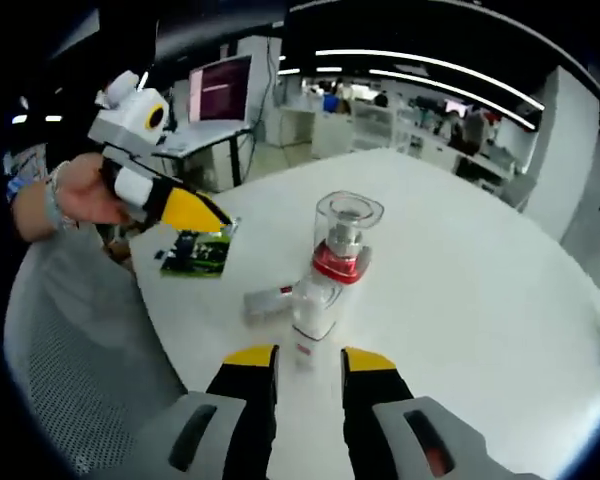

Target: Arrange the skincare products in the storage area until every visible bottle or jar stands upright without overlapping.

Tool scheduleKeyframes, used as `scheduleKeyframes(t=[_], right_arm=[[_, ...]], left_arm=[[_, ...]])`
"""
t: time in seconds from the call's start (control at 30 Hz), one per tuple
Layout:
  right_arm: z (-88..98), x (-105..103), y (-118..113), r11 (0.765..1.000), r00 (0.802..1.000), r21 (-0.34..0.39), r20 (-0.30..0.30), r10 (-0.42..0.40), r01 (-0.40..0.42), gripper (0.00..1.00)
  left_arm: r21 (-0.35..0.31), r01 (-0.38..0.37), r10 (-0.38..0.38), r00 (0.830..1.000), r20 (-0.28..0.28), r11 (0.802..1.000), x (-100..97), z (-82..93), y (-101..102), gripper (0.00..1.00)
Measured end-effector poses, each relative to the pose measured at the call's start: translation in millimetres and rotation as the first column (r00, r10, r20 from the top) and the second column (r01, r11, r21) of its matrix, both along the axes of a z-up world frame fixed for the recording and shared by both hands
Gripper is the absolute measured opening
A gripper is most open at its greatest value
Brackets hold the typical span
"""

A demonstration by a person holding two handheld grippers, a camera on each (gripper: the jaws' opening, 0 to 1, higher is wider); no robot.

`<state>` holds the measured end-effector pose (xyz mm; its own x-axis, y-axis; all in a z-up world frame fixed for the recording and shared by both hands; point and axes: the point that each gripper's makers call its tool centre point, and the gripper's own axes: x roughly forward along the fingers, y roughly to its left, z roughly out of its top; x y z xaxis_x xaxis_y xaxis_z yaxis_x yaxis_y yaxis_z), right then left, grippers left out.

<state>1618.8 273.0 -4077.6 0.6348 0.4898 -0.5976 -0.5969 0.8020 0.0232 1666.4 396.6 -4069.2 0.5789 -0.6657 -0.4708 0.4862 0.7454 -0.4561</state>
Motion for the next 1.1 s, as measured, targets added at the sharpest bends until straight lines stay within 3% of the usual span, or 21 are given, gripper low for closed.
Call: scheduleKeyframes(t=[0.1, 0.2, 0.3, 0.4, 0.5, 0.6, 0.8, 0.9, 1.0, 1.1], right_arm=[[6.6, -0.6, 1.0, 0.993, 0.997, 0.09, 0.016, -0.074, 0.073, 0.19], [3.7, -1.5, 1.4, 0.984, 0.993, 0.134, 0.011, -0.117, 0.114, 0.2], [-6.3, -5.0, 2.7, 0.995, 0.997, 0.055, -0.008, -0.079, 0.079, 0.21], [-15.1, -6.3, 12.2, 0.999, 0.999, 0.031, -0.037, -0.039, 0.04, 0.25], [-24.3, -18.4, 19.5, 1.0, 0.997, -0.012, -0.07, 0.023, -0.024, 0.26], [-21.6, -19.0, 20.2, 0.999, 0.998, -0.025, -0.05, 0.033, -0.034, 0.24], [-10.7, -8.4, 16.3, 0.996, 0.998, -0.085, 0.042, 0.04, -0.037, 0.23], [-11.1, -11.9, 15.9, 0.993, 0.997, -0.114, 0.058, 0.046, -0.039, 0.23], [-15.4, -8.9, 14.4, 0.976, 0.994, -0.209, 0.074, 0.084, -0.067, 0.23], [-30.5, -14.4, 23.5, 0.951, 0.987, -0.268, 0.017, 0.163, -0.152, 0.26]], left_arm=[[-0.023, 0.005, -0.003, 0.998, 0.066, 1.0, 1.9, 12.5, -2.9, 0.26], [0.055, -0.01, 0.005, 0.996, 0.09, 0.998, 6.1, 5.3, 4.6, 0.27], [0.075, -0.02, 0.014, 0.997, 0.08, 0.997, 8.7, 0.4, 10.6, 0.27], [-0.004, -0.029, 0.029, 0.996, 0.083, 1.0, 8.4, 10.2, 11.0, 0.28], [0.104, -0.049, 0.034, 0.988, 0.148, 0.993, 11.8, 0.9, 22.3, 0.27], [0.161, -0.053, 0.021, 0.981, 0.195, 0.985, 18.2, 1.5, 26.0, 0.28], [0.107, -0.061, 0.033, 0.97, 0.239, 0.992, 22.3, 14.1, 27.7, 0.3], [0.082, -0.085, 0.063, 0.97, 0.234, 0.993, 27.7, 15.6, 35.9, 0.29], [0.038, -0.102, 0.091, 0.969, 0.228, 0.994, 30.3, 19.9, 39.5, 0.29], [0.024, -0.12, 0.112, 0.972, 0.207, 0.993, 34.2, 18.6, 45.9, 0.28]])
